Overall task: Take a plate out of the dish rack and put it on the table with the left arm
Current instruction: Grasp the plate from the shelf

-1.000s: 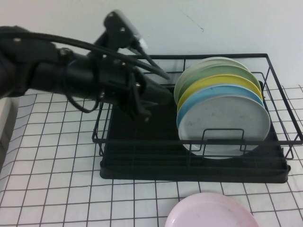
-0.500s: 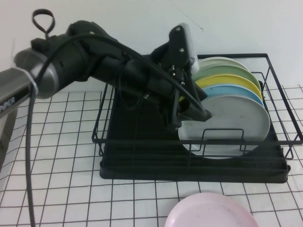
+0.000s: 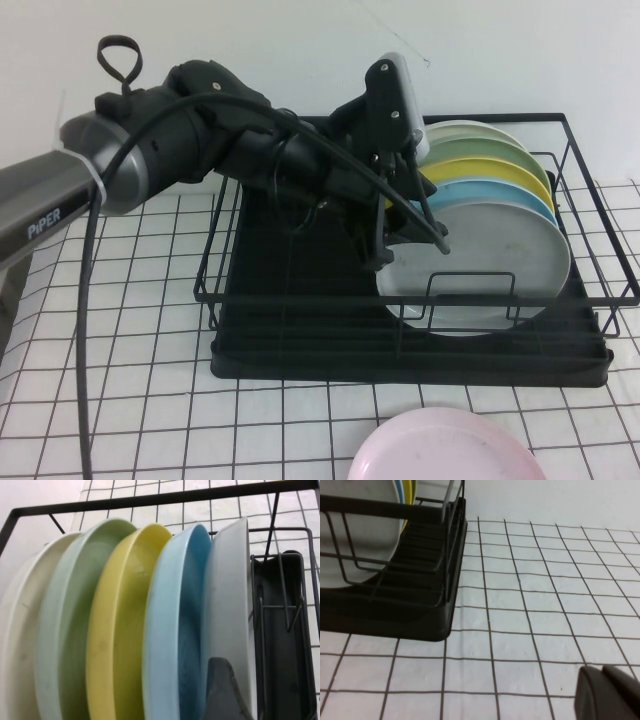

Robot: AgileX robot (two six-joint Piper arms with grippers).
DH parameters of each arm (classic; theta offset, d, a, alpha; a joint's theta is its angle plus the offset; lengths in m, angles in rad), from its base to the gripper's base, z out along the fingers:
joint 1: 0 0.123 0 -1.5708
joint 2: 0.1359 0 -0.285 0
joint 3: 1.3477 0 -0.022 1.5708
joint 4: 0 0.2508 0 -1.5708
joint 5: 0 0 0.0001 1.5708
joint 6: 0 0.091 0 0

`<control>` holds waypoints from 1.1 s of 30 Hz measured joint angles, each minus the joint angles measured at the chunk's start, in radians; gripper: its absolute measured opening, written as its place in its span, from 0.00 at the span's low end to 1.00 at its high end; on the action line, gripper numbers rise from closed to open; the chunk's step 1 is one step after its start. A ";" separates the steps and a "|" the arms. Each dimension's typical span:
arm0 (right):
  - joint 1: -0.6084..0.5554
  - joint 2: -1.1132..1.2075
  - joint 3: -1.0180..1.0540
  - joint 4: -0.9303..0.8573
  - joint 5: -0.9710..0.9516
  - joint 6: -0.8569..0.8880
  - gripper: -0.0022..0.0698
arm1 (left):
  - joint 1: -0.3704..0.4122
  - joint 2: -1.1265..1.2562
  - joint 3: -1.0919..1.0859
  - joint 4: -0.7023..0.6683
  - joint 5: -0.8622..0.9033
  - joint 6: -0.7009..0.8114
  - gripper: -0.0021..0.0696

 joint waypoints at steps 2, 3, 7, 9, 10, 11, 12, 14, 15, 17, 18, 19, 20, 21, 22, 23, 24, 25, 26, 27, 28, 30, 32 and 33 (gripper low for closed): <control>0.000 0.000 0.000 0.000 0.000 0.000 0.03 | -0.002 0.008 -0.001 -0.001 0.000 0.000 0.55; 0.000 0.000 0.000 0.000 0.000 0.000 0.03 | -0.002 0.013 -0.001 -0.003 0.000 0.000 0.55; 0.000 0.000 0.000 0.000 0.000 0.000 0.03 | -0.002 0.040 -0.001 -0.016 -0.004 0.004 0.55; 0.000 0.000 0.000 0.000 0.000 0.000 0.03 | -0.002 0.051 -0.001 -0.024 -0.008 0.005 0.55; 0.000 0.000 0.000 0.000 0.000 0.000 0.03 | -0.002 0.056 -0.001 -0.027 -0.008 0.005 0.55; 0.000 0.000 0.000 0.000 0.000 0.000 0.03 | -0.002 0.060 -0.001 -0.028 -0.010 0.005 0.55; 0.000 0.000 0.000 0.000 0.000 0.000 0.03 | -0.002 0.068 -0.001 -0.032 -0.012 0.007 0.55; 0.000 0.000 0.000 0.000 0.000 0.000 0.03 | -0.002 0.084 -0.001 -0.038 -0.017 0.009 0.55; 0.000 0.000 0.000 0.000 0.000 0.000 0.03 | -0.002 0.090 -0.001 -0.042 -0.021 0.011 0.55; 0.000 0.000 0.000 0.000 0.000 0.000 0.03 | -0.002 0.103 -0.001 -0.047 -0.031 0.023 0.55; 0.000 0.000 0.000 0.000 0.000 0.000 0.03 | -0.002 0.105 -0.001 -0.054 -0.034 0.031 0.55; 0.000 0.000 0.000 0.000 0.000 0.000 0.03 | -0.004 0.109 -0.001 -0.060 -0.039 0.042 0.54; 0.000 0.000 0.000 0.000 0.000 0.000 0.03 | -0.004 0.111 -0.001 -0.070 -0.048 0.054 0.53; 0.000 0.000 0.000 0.000 0.000 0.000 0.03 | -0.005 0.113 -0.001 -0.079 -0.057 0.059 0.50; 0.000 0.000 0.000 0.000 0.000 0.000 0.03 | -0.006 0.113 -0.001 -0.087 -0.065 0.063 0.47; 0.000 0.000 0.000 0.000 0.000 0.000 0.03 | -0.007 0.113 -0.001 -0.093 -0.075 0.067 0.41; 0.000 0.000 0.000 0.000 0.000 0.000 0.03 | -0.009 0.113 -0.001 -0.101 -0.085 0.074 0.32; 0.000 0.000 0.000 0.000 0.000 0.000 0.03 | -0.009 0.113 -0.001 -0.105 -0.094 0.076 0.24; 0.000 0.000 0.000 0.000 0.000 0.000 0.03 | -0.009 0.113 -0.001 -0.113 -0.104 0.076 0.18; 0.000 0.000 0.000 0.000 0.000 0.000 0.03 | -0.009 0.113 -0.001 -0.118 -0.111 0.076 0.17; 0.000 0.000 0.000 0.000 0.000 0.000 0.03 | -0.009 0.113 -0.001 -0.118 -0.111 0.076 0.17; 0.000 0.000 0.000 0.000 0.000 0.000 0.03 | -0.009 0.111 -0.001 -0.120 -0.109 0.064 0.17; 0.000 0.000 0.000 0.000 0.000 0.000 0.03 | -0.009 0.099 -0.001 -0.118 -0.109 0.041 0.17; 0.000 0.000 0.000 0.000 0.000 0.000 0.03 | -0.009 0.086 -0.001 -0.113 -0.111 0.020 0.17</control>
